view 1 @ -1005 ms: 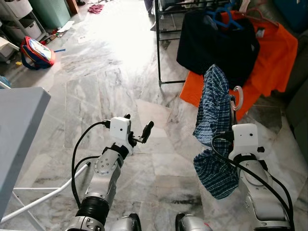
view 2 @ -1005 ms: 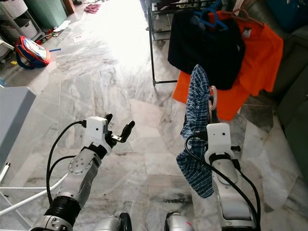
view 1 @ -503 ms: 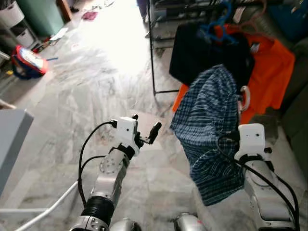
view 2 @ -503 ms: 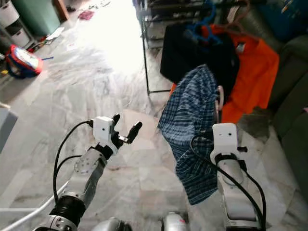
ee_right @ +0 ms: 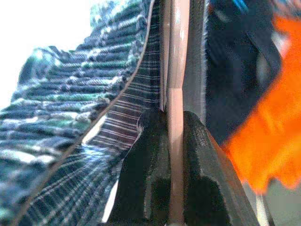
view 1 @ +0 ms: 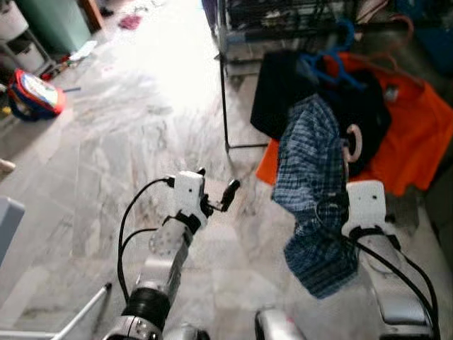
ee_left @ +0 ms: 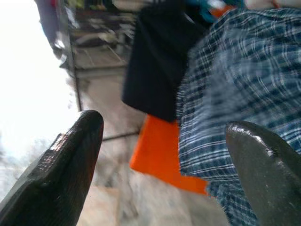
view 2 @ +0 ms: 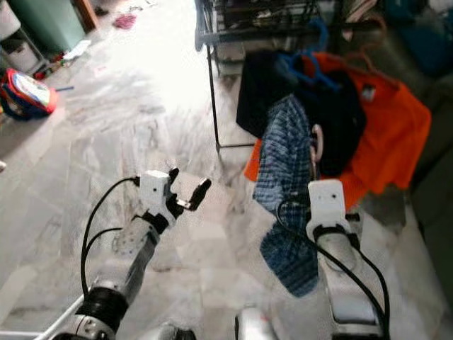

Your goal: Hang hanger

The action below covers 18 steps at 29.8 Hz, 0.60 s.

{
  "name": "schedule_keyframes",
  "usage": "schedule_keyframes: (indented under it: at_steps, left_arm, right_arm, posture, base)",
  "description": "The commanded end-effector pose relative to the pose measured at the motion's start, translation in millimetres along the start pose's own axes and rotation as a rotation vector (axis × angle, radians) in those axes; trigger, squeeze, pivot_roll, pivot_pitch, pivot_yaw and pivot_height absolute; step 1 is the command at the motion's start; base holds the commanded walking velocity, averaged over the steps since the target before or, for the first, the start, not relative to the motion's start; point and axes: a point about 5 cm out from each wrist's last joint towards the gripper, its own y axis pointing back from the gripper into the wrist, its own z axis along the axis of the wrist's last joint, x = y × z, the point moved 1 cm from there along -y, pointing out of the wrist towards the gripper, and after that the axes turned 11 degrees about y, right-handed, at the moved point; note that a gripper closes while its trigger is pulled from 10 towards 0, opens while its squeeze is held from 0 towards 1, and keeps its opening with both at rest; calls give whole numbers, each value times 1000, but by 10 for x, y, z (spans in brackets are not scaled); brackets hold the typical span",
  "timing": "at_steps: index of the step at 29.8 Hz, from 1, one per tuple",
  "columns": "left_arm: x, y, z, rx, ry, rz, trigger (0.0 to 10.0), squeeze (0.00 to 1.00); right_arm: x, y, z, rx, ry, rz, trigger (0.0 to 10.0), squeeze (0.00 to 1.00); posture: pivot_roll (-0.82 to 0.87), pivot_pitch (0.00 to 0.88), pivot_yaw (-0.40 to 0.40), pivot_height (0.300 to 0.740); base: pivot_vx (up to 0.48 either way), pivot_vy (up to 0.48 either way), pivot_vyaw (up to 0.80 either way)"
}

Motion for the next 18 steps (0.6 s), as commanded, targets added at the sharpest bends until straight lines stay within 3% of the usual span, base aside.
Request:
schedule_keyframes:
  at_steps: [1,18]
  left_arm:
    - [120,75,-30,17,-11,42,10000,0]
    - [103,58,-48,27,-16,38,10000,0]
  right_arm:
    - [74,10,71,-28,-11,25,10000,0]
    - [125,-15,46,-11,-15,54,10000,0]
  posture:
    - [-192,201,54,740]
    - [-189,199,55,740]
  base:
    - [435,0,0]
    - [424,0,0]
